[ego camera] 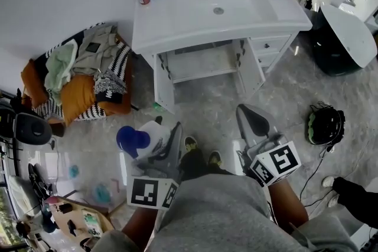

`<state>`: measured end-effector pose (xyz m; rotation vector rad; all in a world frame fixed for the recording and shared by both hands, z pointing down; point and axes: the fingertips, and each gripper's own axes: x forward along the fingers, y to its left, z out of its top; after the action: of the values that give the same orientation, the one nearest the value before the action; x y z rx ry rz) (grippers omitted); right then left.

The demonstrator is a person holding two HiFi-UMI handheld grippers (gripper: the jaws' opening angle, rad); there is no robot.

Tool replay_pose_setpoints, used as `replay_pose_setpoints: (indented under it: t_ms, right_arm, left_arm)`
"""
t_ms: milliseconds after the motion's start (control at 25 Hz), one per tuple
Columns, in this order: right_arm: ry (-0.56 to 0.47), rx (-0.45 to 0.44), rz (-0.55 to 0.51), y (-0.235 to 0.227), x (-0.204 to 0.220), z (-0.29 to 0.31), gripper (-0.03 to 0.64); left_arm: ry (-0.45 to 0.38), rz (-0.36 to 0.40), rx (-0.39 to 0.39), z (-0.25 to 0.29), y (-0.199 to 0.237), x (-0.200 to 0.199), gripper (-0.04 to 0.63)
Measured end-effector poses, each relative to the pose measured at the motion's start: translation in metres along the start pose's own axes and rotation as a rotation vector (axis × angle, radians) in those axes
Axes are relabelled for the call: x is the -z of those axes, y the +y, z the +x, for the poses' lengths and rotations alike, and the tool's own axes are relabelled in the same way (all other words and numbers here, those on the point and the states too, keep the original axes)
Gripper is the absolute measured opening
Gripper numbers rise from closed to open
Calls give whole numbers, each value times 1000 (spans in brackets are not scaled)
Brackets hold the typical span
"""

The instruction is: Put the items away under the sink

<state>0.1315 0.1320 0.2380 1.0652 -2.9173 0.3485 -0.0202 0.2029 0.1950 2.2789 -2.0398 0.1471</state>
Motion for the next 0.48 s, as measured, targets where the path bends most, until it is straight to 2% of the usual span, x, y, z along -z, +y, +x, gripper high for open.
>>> replay_pose_setpoints:
  t_ms: [480]
  right_arm:
    - [18, -2, 12, -1, 5, 14, -2]
  left_arm:
    - [11, -17, -2, 11, 11, 4, 184]
